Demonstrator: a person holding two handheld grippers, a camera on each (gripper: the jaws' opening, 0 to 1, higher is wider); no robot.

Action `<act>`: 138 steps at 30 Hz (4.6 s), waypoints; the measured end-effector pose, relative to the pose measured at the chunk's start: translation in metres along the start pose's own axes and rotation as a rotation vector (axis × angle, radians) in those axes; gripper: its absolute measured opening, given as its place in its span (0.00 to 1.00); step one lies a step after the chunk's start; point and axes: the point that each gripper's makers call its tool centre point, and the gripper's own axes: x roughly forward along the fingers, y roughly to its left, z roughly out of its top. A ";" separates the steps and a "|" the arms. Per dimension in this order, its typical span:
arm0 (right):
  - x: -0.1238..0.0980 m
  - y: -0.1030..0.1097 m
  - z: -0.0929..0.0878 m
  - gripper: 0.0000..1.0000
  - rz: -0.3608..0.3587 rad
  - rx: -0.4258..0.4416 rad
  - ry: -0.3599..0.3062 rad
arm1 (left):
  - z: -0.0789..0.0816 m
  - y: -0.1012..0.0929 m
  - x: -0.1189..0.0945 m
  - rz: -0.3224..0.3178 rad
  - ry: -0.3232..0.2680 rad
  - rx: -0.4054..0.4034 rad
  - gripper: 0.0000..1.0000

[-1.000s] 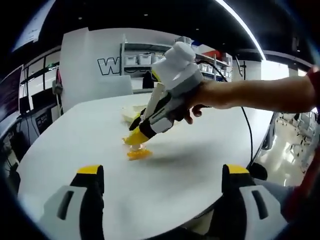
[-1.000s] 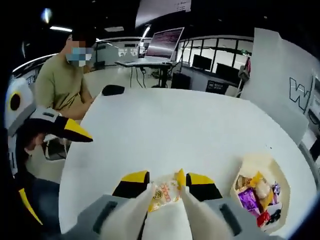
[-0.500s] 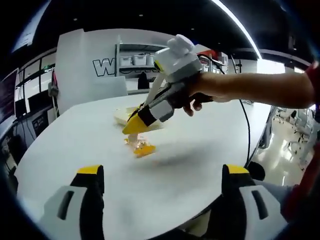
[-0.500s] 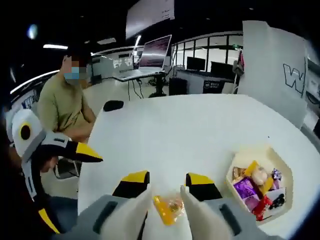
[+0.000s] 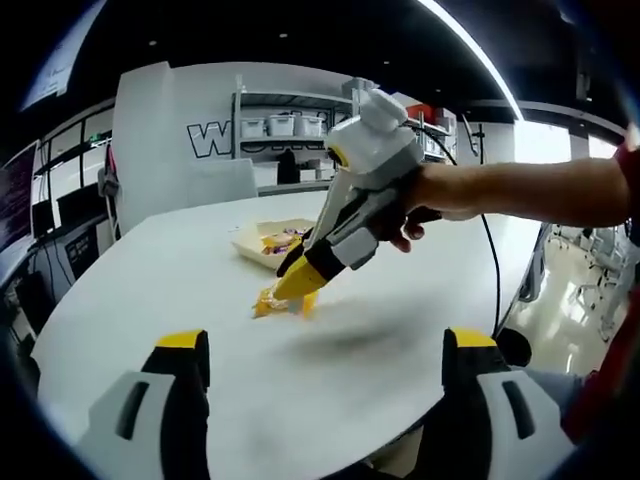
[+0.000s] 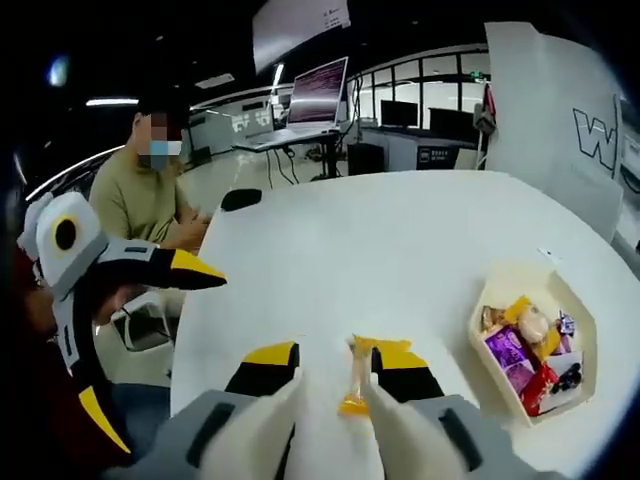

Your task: Place the target food into the container with the food tongs after gripping and lifting it, then release it inside without dropping or visibly crushing the food.

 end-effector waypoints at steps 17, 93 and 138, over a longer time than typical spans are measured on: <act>0.028 -0.010 0.000 0.26 -0.081 -0.059 0.001 | 0.001 0.008 -0.009 0.013 -0.011 -0.017 0.94; -0.082 -0.152 0.108 0.21 -0.440 -0.057 -0.292 | 0.010 0.037 -0.007 0.112 -0.049 -0.115 0.96; -0.098 -0.145 0.053 0.23 -0.424 0.091 -0.287 | 0.005 0.017 -0.005 0.070 -0.020 -0.072 0.93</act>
